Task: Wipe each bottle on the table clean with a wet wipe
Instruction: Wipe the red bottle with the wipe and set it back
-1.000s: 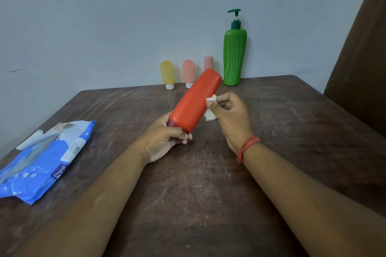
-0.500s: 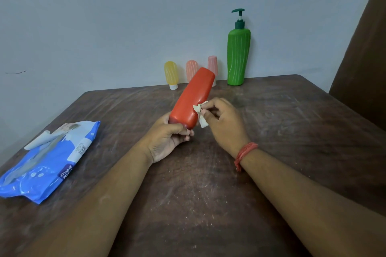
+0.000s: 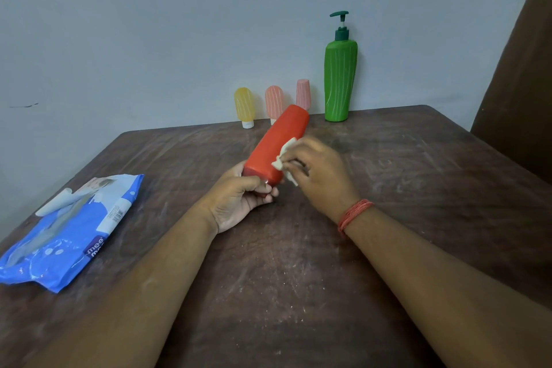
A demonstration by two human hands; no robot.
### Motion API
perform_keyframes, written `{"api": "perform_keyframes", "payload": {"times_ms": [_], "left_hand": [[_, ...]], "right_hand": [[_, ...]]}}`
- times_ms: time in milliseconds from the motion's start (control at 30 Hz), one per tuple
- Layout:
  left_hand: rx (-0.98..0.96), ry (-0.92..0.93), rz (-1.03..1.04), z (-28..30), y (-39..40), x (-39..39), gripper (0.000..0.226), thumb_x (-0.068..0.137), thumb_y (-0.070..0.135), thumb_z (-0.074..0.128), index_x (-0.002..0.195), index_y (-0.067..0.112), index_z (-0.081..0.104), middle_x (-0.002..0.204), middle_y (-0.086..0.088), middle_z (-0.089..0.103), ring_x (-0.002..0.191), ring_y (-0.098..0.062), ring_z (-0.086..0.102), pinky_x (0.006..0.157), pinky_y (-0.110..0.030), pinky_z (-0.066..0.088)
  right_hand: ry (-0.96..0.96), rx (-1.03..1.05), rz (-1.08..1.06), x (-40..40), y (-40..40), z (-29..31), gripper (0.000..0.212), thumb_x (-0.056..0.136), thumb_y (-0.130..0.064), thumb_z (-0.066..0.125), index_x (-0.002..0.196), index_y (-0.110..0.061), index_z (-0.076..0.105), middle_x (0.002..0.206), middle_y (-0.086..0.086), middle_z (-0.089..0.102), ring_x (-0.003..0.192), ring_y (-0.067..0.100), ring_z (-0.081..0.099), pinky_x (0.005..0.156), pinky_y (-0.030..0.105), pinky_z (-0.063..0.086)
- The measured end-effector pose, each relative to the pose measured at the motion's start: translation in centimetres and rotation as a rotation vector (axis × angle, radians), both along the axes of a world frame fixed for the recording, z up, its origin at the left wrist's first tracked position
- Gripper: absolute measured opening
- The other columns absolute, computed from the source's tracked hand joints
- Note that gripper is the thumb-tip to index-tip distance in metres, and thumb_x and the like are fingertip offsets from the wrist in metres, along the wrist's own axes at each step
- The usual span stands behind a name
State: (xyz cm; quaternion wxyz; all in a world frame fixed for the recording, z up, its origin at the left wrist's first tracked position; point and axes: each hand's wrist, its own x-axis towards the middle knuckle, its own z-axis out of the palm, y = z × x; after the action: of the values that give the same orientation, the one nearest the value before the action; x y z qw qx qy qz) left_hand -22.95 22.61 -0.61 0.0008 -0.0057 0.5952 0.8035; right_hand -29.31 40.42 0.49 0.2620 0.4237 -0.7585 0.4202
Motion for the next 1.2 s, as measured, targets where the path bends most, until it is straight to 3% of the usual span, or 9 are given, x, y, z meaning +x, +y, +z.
{"api": "perform_keyframes", "payload": {"times_ms": [267,433,500,600,733,900,1000,1100,1200], "left_hand": [[-0.321,0.018,-0.148,0.4,0.9,0.3,0.068,0.067,-0.009,0.063,0.132,0.006,0.049,0.097,-0.018,0.072,0.076,-0.024,0.066,0.060,-0.029,0.052],[-0.345,-0.011,-0.087,0.3,0.8,0.4,0.069,0.067,-0.007,0.063,0.133,0.004,0.046,0.084,-0.020,0.069,0.071,-0.022,0.066,0.062,-0.029,0.054],[-0.373,-0.015,-0.084,0.2,0.8,0.4,0.069,0.067,-0.005,0.065,0.132,0.006,0.047,0.080,-0.021,0.069,0.069,-0.022,0.065,0.064,-0.029,0.054],[-0.456,-0.019,-0.090,0.2,0.9,0.4,0.066,0.066,0.001,0.069,0.128,0.010,0.050,0.083,-0.018,0.072,0.072,-0.023,0.065,0.068,-0.031,0.054],[-0.470,-0.015,-0.078,0.2,0.9,0.5,0.065,0.065,0.002,0.069,0.127,0.011,0.050,0.081,-0.018,0.073,0.069,-0.021,0.066,0.068,-0.030,0.054],[-0.575,-0.005,-0.073,0.4,1.2,0.6,0.062,0.066,0.005,0.070,0.124,0.015,0.052,0.078,-0.011,0.074,0.074,-0.020,0.069,0.071,-0.027,0.055],[-0.575,0.003,-0.045,0.4,1.3,0.6,0.054,0.066,0.004,0.069,0.118,0.013,0.055,0.076,-0.012,0.073,0.075,-0.024,0.068,0.074,-0.032,0.055],[-0.542,0.092,-0.062,0.7,1.5,0.8,0.030,0.069,-0.003,0.063,0.094,0.012,0.065,0.078,-0.012,0.071,0.072,-0.021,0.065,0.068,-0.029,0.054],[-0.515,0.098,-0.059,0.6,1.5,0.8,0.030,0.069,-0.004,0.063,0.096,0.010,0.064,0.078,-0.011,0.070,0.072,-0.020,0.065,0.067,-0.028,0.054]], "right_hand": [[-0.167,-0.311,-0.348,-4.0,3.2,0.6,0.016,0.090,-0.008,0.064,0.101,-0.017,0.070,0.106,-0.006,0.060,0.096,0.004,0.056,0.089,0.023,0.050],[0.111,0.044,-0.181,-2.5,2.0,0.6,0.019,0.090,-0.004,0.064,0.106,-0.011,0.071,0.110,0.006,0.066,0.102,0.027,0.057,0.092,0.036,0.045],[0.163,0.099,-0.183,-2.6,2.1,0.9,0.022,0.088,0.001,0.063,0.106,-0.009,0.072,0.106,0.008,0.066,0.099,0.029,0.056,0.086,0.038,0.047],[0.032,0.012,-0.374,-3.3,2.8,1.4,0.028,0.090,0.001,0.058,0.112,-0.009,0.071,0.110,0.008,0.063,0.102,0.027,0.052,0.087,0.041,0.048],[0.215,0.235,-0.204,-2.3,2.2,0.9,0.035,0.086,0.001,0.060,0.114,-0.016,0.071,0.113,0.002,0.064,0.104,0.025,0.050,0.089,0.035,0.044],[0.169,0.235,-0.491,-3.0,3.2,1.9,0.040,0.081,0.003,0.062,0.109,-0.024,0.071,0.111,-0.001,0.064,0.103,0.029,0.052,0.089,0.043,0.044],[0.232,0.315,-0.271,-1.1,1.7,1.9,0.039,0.079,0.001,0.054,0.106,-0.020,0.072,0.108,0.002,0.064,0.100,0.028,0.053,0.088,0.040,0.046],[0.290,0.453,0.036,1.9,-0.2,1.8,0.030,0.075,-0.010,0.058,0.101,-0.016,0.073,0.103,0.003,0.064,0.094,0.026,0.054,0.082,0.037,0.045],[0.322,0.497,-0.032,1.6,-0.2,2.4,0.028,0.077,-0.010,0.068,0.103,-0.022,0.073,0.102,0.001,0.063,0.094,0.025,0.055,0.081,0.040,0.046]]}}
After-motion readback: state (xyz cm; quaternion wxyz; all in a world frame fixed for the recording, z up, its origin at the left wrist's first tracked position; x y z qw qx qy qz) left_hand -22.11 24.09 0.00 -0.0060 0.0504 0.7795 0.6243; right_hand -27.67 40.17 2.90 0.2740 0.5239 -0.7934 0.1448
